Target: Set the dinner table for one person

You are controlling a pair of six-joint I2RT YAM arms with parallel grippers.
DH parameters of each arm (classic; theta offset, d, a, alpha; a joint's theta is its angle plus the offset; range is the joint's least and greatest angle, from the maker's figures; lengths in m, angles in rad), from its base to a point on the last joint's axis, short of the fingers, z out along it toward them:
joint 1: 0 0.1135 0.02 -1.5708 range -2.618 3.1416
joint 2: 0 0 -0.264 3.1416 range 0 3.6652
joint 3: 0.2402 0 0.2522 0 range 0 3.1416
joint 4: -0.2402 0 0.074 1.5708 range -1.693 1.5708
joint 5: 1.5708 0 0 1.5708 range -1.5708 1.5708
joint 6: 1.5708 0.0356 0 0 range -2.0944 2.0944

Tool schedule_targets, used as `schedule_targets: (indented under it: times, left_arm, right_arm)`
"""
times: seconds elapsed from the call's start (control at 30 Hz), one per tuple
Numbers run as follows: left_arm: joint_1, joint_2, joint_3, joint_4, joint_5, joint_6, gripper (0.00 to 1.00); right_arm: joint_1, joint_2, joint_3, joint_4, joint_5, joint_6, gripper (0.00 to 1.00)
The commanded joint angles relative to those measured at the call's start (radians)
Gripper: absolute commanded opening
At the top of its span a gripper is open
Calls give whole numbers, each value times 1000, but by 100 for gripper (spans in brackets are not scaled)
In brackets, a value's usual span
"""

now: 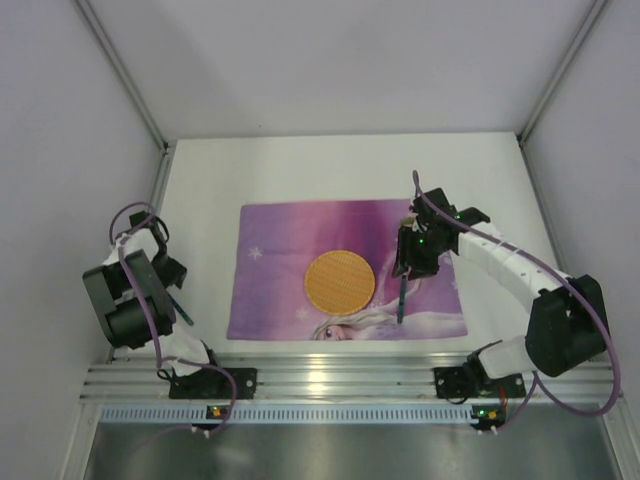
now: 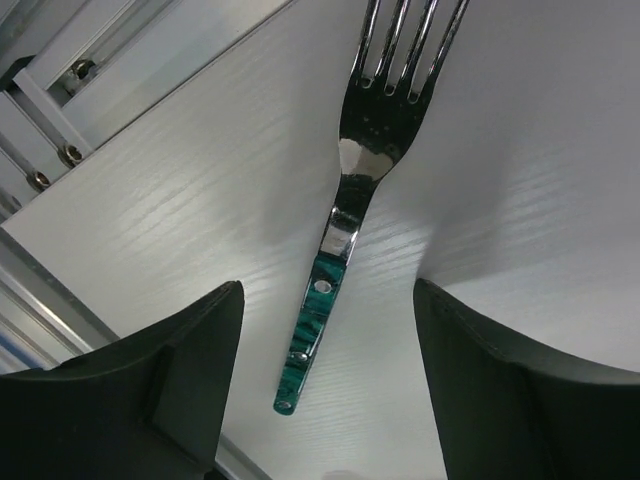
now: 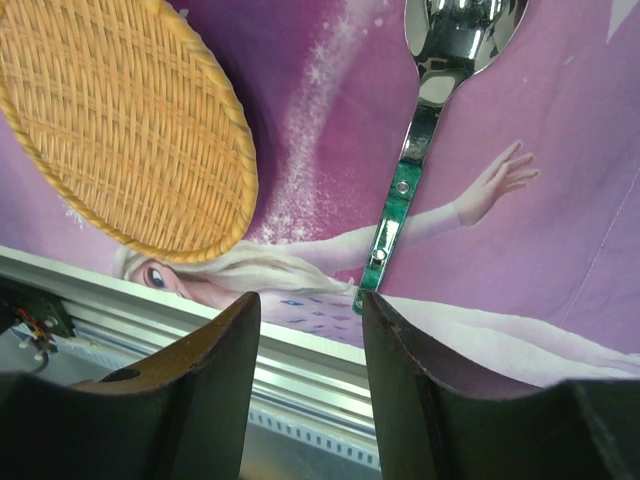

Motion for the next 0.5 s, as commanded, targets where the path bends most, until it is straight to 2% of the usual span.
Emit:
schedule_targets:
  times: [0.0,0.03,0.07,0.13,0.33,0.43,0.47]
  left_arm:
    - [3,33,-23,76,32,-38,67]
    - [3,44,-22,90,33,-48,60]
    - [5,49,-25,97,36,-49,40]
    - [3,73,-34,116,29,-61,22]
    - [3,131,-91,189,41,-84,16]
    - [0,168,-75,209,52,-81,1]
    - [-1,176,-68,215,55,-81,0]
  right_arm:
    - [-19,13,46,-32,-18,-36,46]
    - [-20,11,45,-32,-18,-36,45]
    - [-22,13,46,-33,-18,-42,45]
    - [-29,14,45,-38,-22,-45,45]
    - [-69,-3,37,-49,-25,-71,45]
    - [-86,-9,32,-50,-29,-78,45]
    - [-91,-9,32,-50,-27,-81,45]
